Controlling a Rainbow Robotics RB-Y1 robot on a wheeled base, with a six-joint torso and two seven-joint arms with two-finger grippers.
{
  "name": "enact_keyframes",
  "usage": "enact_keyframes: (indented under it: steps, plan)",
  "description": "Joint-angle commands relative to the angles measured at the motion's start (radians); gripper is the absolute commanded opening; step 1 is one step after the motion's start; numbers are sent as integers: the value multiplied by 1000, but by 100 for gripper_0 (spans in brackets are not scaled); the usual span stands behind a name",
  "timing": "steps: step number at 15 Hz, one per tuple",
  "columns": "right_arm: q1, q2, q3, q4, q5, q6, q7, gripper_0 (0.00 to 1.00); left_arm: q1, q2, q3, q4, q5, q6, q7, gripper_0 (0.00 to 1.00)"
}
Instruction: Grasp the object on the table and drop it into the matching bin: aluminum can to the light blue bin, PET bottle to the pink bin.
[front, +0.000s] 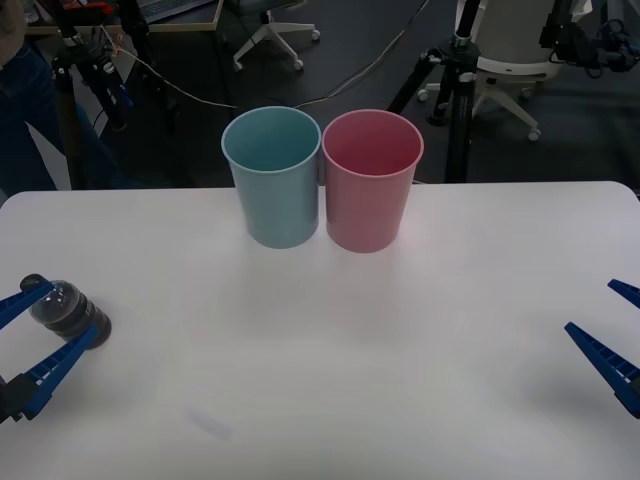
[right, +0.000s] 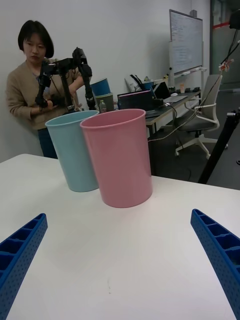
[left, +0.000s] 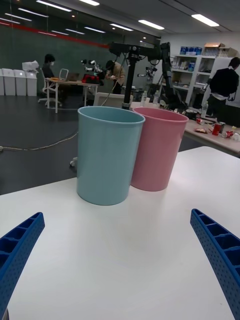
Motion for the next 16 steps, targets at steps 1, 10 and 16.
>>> enact_keyframes:
  steps: [1,10,16]
  plan:
    - [0,0,0,0,0,0,0,100,-13,-4,-11,-6,0,-4,-3,100]
    - [0,0,0,0,0,0,0,100,50,14,-39,-28,35,5,-44,100]
    - [0,0,0,0,0,0,0,100,143,27,-34,-23,92,25,-133,100]
